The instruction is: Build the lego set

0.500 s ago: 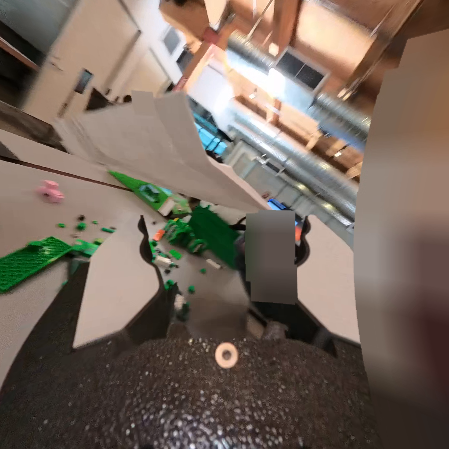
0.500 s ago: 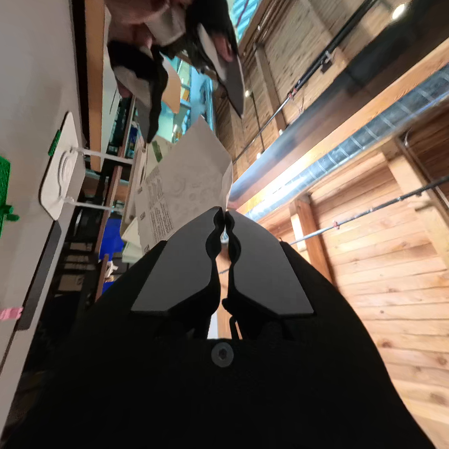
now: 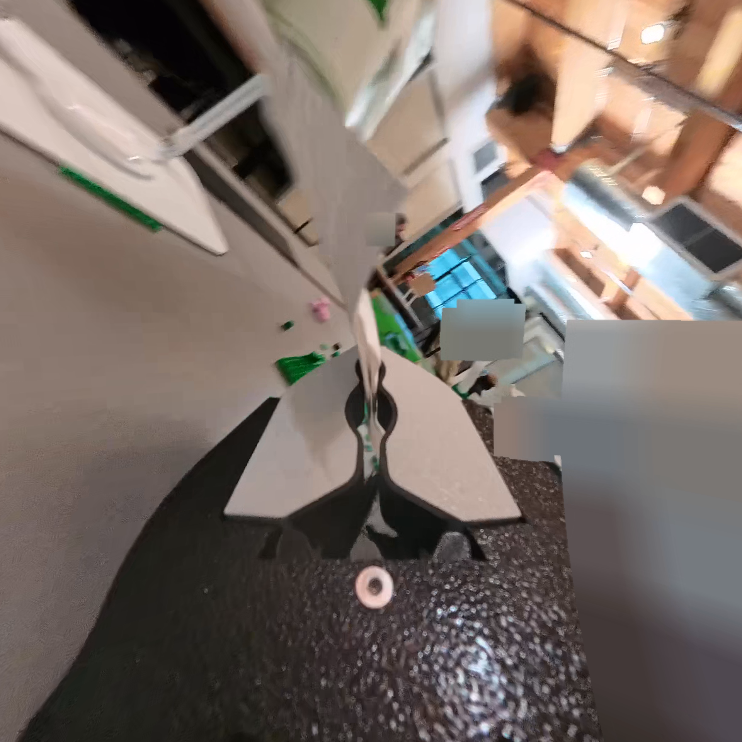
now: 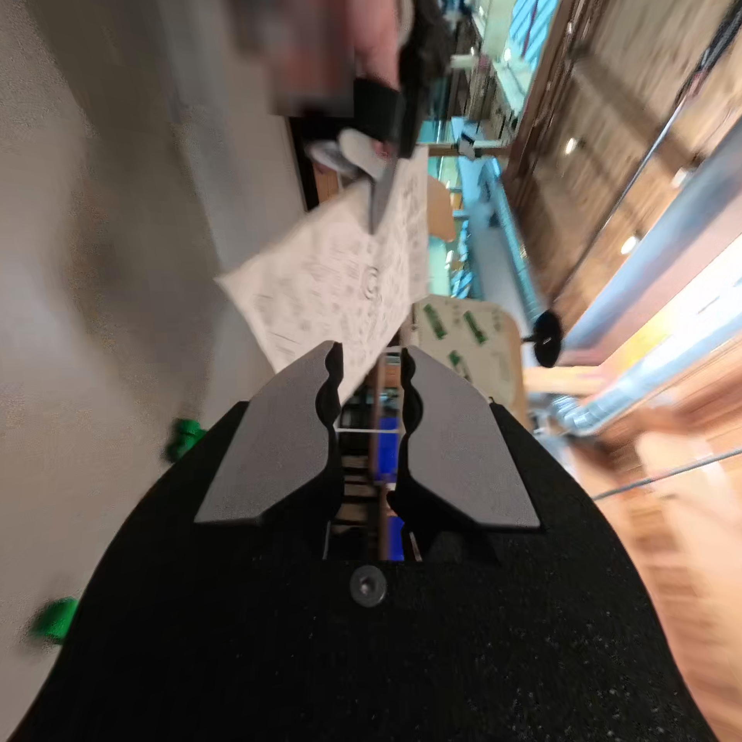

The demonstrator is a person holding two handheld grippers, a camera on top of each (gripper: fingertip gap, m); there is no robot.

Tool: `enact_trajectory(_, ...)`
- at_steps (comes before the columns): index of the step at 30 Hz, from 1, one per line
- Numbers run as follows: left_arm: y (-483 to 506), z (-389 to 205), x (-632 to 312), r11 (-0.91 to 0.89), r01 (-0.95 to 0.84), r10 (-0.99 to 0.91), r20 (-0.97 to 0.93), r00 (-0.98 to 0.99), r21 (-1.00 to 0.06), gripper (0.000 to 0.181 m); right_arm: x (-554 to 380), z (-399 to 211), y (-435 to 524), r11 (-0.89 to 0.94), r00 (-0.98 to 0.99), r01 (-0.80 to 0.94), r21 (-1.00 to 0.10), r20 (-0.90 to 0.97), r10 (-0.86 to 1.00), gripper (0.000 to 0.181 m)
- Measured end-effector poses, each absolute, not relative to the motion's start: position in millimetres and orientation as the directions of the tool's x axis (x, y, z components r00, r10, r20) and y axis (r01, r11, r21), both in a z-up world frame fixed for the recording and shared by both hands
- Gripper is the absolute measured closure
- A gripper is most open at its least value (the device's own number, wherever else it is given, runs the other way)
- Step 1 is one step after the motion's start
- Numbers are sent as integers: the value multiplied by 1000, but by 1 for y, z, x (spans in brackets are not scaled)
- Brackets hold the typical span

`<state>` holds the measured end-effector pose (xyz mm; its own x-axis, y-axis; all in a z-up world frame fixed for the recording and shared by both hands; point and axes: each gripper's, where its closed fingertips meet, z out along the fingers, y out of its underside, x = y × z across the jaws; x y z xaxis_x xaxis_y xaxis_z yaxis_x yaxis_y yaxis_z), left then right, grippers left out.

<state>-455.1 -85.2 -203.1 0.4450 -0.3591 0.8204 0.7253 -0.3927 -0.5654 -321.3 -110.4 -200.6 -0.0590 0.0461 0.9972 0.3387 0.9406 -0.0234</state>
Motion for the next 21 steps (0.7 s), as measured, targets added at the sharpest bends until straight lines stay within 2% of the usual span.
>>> enact_trajectory(1,-85,-215,-464,-415,723,-301,833,465,-553,181,-320,-200,-110,929,-25,342,-139,987,156,155)
enact_trajectory(3,-87,-235,-485,-413,715,-177,820,545,-564,163,-317,-196,-109,865,76,331,-377,924,374,154)
enact_trajectory(5,-88,-250,-503,-398,700,-61,778,625,-593,145,-315,-193,-108,766,181,296,-571,821,542,154)
enact_trajectory(9,-89,-261,-521,-390,640,94,663,742,-662,102,-307,-195,-102,556,331,185,-810,584,741,154)
enact_trajectory(12,-96,-268,-538,-421,493,253,423,870,-762,80,-300,-196,-101,413,376,64,-909,405,833,155)
enact_trajectory(14,-102,-268,-544,-467,381,326,244,913,-798,68,-295,-193,-99,349,394,-7,-937,318,862,155)
enact_trajectory(18,-101,-234,-536,-401,234,334,97,938,-886,67,-289,-200,-97,308,407,-41,-951,265,874,155)
enact_trajectory(19,-103,-232,-529,-442,209,317,66,946,-872,72,-290,-204,-97,315,406,-24,-949,279,870,155)
enact_trajectory(21,-117,-246,-521,-615,171,311,-37,950,-769,71,-292,-209,-96,338,407,10,-941,313,858,156)
